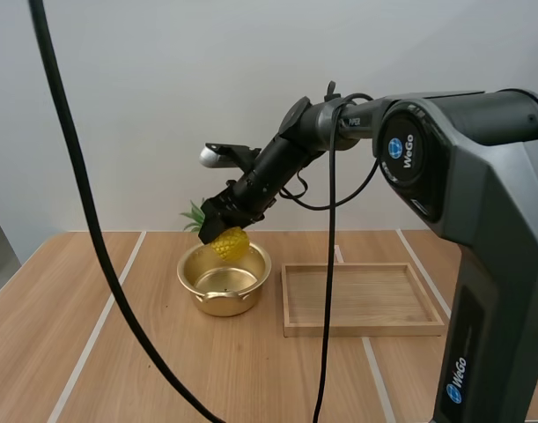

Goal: Open the pot, put the pineapple inside, and close it

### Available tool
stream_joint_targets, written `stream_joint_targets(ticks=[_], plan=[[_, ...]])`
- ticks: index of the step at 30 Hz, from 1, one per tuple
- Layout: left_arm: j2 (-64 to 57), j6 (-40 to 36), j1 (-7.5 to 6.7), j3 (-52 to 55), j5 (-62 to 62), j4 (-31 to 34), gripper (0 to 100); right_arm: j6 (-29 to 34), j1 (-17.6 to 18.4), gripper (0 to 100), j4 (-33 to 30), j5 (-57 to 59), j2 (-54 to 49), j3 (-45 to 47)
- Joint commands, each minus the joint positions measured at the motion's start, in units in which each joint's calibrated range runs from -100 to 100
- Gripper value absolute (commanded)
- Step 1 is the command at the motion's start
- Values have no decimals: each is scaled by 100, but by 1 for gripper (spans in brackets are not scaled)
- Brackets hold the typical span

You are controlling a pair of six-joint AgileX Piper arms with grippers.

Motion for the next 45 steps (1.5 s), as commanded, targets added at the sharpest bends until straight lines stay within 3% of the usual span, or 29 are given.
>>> stream_joint_targets(ticks=[1, 13, 30, 32, 37, 40, 42, 45], plan=[[-29, 5, -3, -31, -127, 25, 0, -45, 9, 0, -287, -92, 222, -25], [6, 5, -3, -31, -145, 4, 0, -59, 9, 0, -539, -833, 906, -25], [6, 36, -3, -31, -128, 6, 0, 90, 9, 0, -727, -642, 1173, -25], [6, 36, -3, -31, -128, 6, 0, 99, 9, 10, -787, -572, 1173, -25], [6, 36, -3, -31, -128, 6, 0, 85, 9, 61, -887, -233, 1098, -38], [6, 36, -3, -31, -128, 6, 0, 69, 9, 84, -887, -268, 894, -48], [6, 36, -3, -31, -128, 6, 0, 49, 9, 92, -875, -368, 698, -65], [6, 36, -3, -31, -128, 6, 0, 50, 9, 96, -875, -368, 370, -165]])
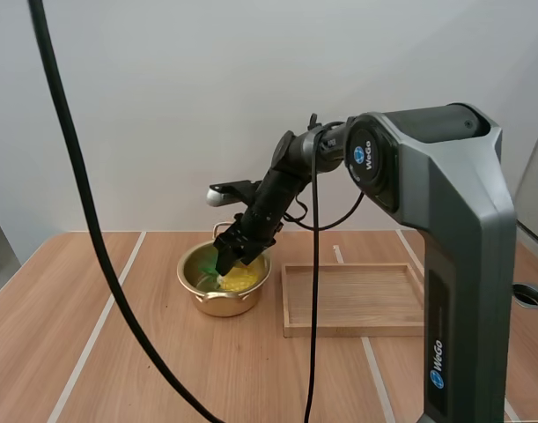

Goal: Open the pot, put the pineapple inside, and close it

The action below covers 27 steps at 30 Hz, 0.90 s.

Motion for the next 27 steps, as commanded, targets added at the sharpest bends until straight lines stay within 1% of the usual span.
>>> stream_joint_targets(ticks=[1, 7, 9, 13, 19, 23, 27], plan=[[6, -5, -3, -31, -128, -7, 0, -21, -6, 96, -57, 87, -442, -119], [6, -5, -3, -31, -61, -7, 0, 11, -6, 96, -193, 50, -1243, -160], [6, -5, -3, -31, -46, -7, 0, 21, -6, 96, -341, 0, -1555, -160], [128, -5, -3, -31, 37, -7, 0, 286, -30, 96, -725, -485, -2336, -160], [611, -5, -3, -18, 499, -7, 0, 679, -279, 95, -824, -1002, -3670, -160], [1078, -127, -3, -18, 898, -96, 0, 1208, -481, 94, -888, -1033, -4639, -160], [1261, -150, -3, 95, 699, -437, 0, 1539, -644, 94, -1290, -1249, -5436, -160]])
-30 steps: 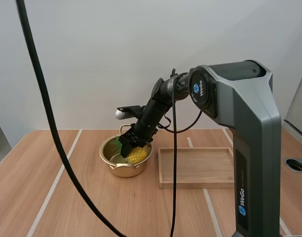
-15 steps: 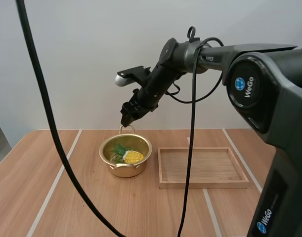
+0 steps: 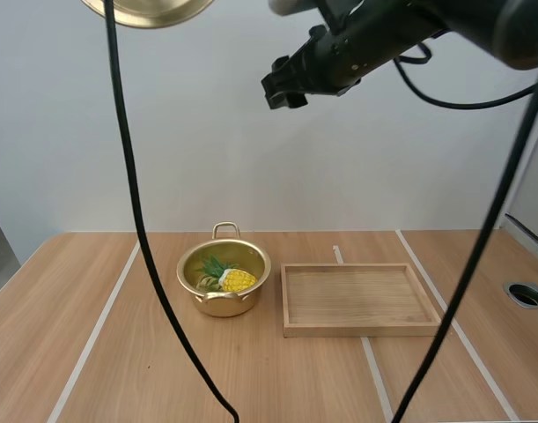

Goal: Open the pot, put the pineapple inside, and close it

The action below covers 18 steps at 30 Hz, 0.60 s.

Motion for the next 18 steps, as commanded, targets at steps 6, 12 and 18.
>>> stream_joint_targets(ticks=[6, 12, 18], plan=[[-311, 12, -3, 1664, -2003, -960, 0, 775, -191, 94, -1126, -685, -1474, -43], [-738, 406, -3, 3908, -3990, -1018, 0, 1104, -191, 94, -1836, -176, -1893, -43], [-509, 794, -3, 5292, -4965, -1039, 0, 1595, -191, 94, -2540, 178, -1985, -43]])
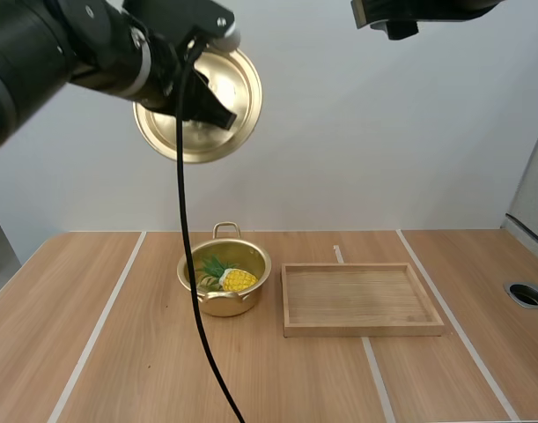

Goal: Open the pot, put the pineapple inside, and close it

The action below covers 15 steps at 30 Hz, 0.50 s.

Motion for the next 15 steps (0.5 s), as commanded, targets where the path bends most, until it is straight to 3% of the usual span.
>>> stream_joint_targets(ticks=[1, 15], plan=[[187, 194, -3, 334, -627, -174, 0, 236, -28, 94, -335, 117, -112, -32], [1953, 506, -3, 339, 747, -383, 0, 362, -175, 94, -464, 603, -582, -32]])
